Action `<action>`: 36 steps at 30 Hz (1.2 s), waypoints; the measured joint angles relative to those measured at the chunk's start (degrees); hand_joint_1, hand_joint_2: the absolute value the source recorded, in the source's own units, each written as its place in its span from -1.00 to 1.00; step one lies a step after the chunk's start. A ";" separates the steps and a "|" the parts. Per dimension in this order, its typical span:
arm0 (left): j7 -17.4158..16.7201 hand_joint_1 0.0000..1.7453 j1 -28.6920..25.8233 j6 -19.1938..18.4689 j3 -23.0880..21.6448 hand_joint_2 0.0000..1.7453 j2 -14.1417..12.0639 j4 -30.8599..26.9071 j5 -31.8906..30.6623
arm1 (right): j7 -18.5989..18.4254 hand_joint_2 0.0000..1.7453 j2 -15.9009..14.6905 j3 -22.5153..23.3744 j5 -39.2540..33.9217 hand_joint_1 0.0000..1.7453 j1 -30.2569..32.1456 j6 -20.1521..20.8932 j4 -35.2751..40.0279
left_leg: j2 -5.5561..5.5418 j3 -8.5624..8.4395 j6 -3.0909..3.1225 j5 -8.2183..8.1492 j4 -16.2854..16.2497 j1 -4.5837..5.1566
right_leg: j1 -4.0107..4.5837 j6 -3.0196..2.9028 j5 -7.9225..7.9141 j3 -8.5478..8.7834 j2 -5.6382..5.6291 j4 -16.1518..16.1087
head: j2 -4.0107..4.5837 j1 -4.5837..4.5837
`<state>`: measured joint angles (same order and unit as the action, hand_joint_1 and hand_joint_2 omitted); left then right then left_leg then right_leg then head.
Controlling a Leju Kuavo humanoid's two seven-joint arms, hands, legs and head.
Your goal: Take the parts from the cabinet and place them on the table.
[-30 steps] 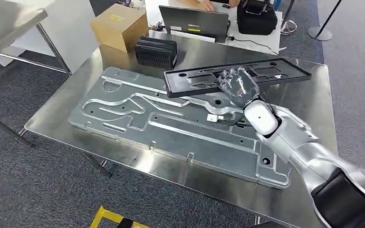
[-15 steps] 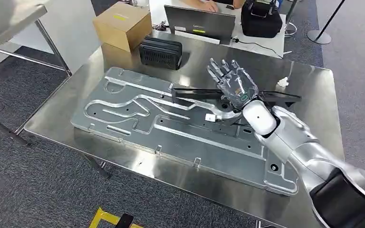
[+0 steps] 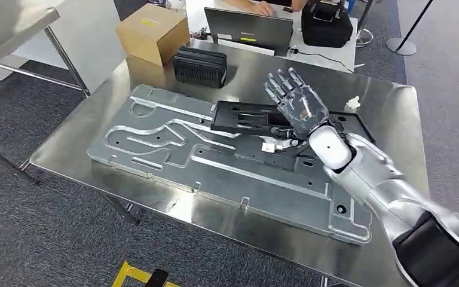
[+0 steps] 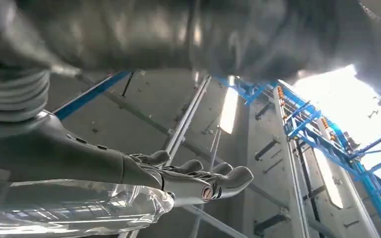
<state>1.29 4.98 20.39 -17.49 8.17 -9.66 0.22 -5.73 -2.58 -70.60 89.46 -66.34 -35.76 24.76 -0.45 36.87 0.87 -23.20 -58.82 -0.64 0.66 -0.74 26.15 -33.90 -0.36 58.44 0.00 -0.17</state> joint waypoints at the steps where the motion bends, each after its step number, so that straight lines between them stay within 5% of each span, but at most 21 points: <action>1: 0.15 -1.00 0.00 0.00 0.00 -1.00 0.00 0.00 0.02 | -0.15 -1.00 -0.22 0.20 0.00 -1.00 -0.01 -0.02 0.02 | 0.01 -0.01 -0.03 0.02 0.00 -0.01 | 0.02 -0.01 0.00 -0.01 -0.01 0.03 | 0.00 0.00; 17: 1.03 -1.00 0.04 -1.27 0.00 -1.00 0.00 0.00 0.02 | 0.70 -1.00 -0.31 1.07 0.00 -1.00 -1.26 0.24 0.09 | 0.00 -0.04 -0.12 0.03 0.08 0.03 | -0.08 -0.08 0.06 -0.11 -0.01 0.13 | 0.00 0.00; 23: 1.16 -1.00 0.02 -1.31 0.00 -1.00 0.00 0.00 0.17 | 0.74 -1.00 -0.31 1.07 0.00 -1.00 -1.24 0.24 0.09 | -0.05 -0.11 0.46 0.14 0.03 0.42 | -0.45 0.54 -0.14 0.02 -0.02 -0.01 | 0.00 0.02; 24: 1.16 -1.00 0.02 -1.33 0.00 -1.00 0.11 0.00 0.17 | 0.81 -1.00 -0.31 1.07 0.00 -1.00 -1.30 0.26 0.09 | 0.02 -0.42 0.77 0.60 0.93 -0.17 | 0.03 0.71 -0.20 0.13 -0.07 -0.06 | 0.00 0.00; 26: 1.16 -1.00 0.07 -1.42 0.02 -1.00 0.17 0.00 0.17 | 0.94 -1.00 -0.59 1.07 0.00 -1.00 -1.28 0.28 0.11 | 0.38 -1.03 1.10 1.32 2.09 -0.61 | -0.26 1.26 2.55 -0.73 -0.11 2.19 | 0.00 -0.35; 28: 1.18 -1.00 0.13 -1.57 0.02 -1.00 0.24 0.00 0.17 | 1.14 -1.00 -0.68 1.07 0.00 -1.00 -1.08 0.35 0.15 | 0.50 -0.92 1.10 1.40 2.19 -0.75 | -1.01 2.19 7.24 -4.09 -0.03 10.37 | 0.00 -0.31; 30: 1.18 -1.00 0.11 -1.57 0.02 -1.00 0.22 0.00 0.17 | 1.22 -1.00 -0.85 1.07 0.00 -1.00 -0.43 0.46 0.17 | 0.55 -0.70 0.89 1.54 2.10 -1.08 | -1.87 3.03 9.08 -6.47 0.03 16.53 | 0.00 -0.31; 32: 1.18 -1.00 0.07 -1.55 0.04 -1.00 0.24 0.00 0.17 | 1.25 -1.00 -0.94 1.07 0.00 -1.00 -0.28 0.50 0.20 | 0.53 -0.26 0.33 1.70 1.71 -1.71 | -2.79 4.05 5.67 -4.18 0.10 12.60 | 0.00 -0.31; 34: 1.18 -1.00 0.11 -1.57 0.04 -1.00 0.26 0.00 0.17 | 1.27 -1.00 -0.94 1.07 0.00 -1.00 -0.42 0.50 0.33 | 0.51 0.26 -0.73 1.57 0.91 -2.39 | -3.83 5.26 1.32 1.65 0.44 2.13 | 0.00 -0.33; 35: 1.18 -1.00 0.17 -1.53 0.06 -1.00 0.11 0.00 0.17 | 1.25 -1.00 -0.94 1.09 0.00 -1.00 -0.47 0.52 0.52 | 0.36 0.64 -1.39 1.61 0.60 -2.24 | -3.55 5.74 2.77 2.64 0.05 0.11 | 0.00 -0.48; 36: 1.18 -1.00 0.23 -1.51 0.07 -1.00 0.26 0.00 0.17 | 1.38 -1.00 -0.94 1.09 0.00 -1.00 -0.39 0.52 0.68 | 0.28 0.69 -1.92 1.85 0.57 -2.25 | -3.11 4.35 1.42 1.89 -0.70 1.19 | 0.00 -0.24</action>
<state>2.47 5.20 18.88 -17.42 8.44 -9.66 0.39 -4.35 -3.52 -69.51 89.46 -66.72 -35.23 25.44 -0.18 37.56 -1.05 -21.34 -58.26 -2.89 -2.45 3.61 27.57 -32.01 -1.06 59.63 0.00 -0.41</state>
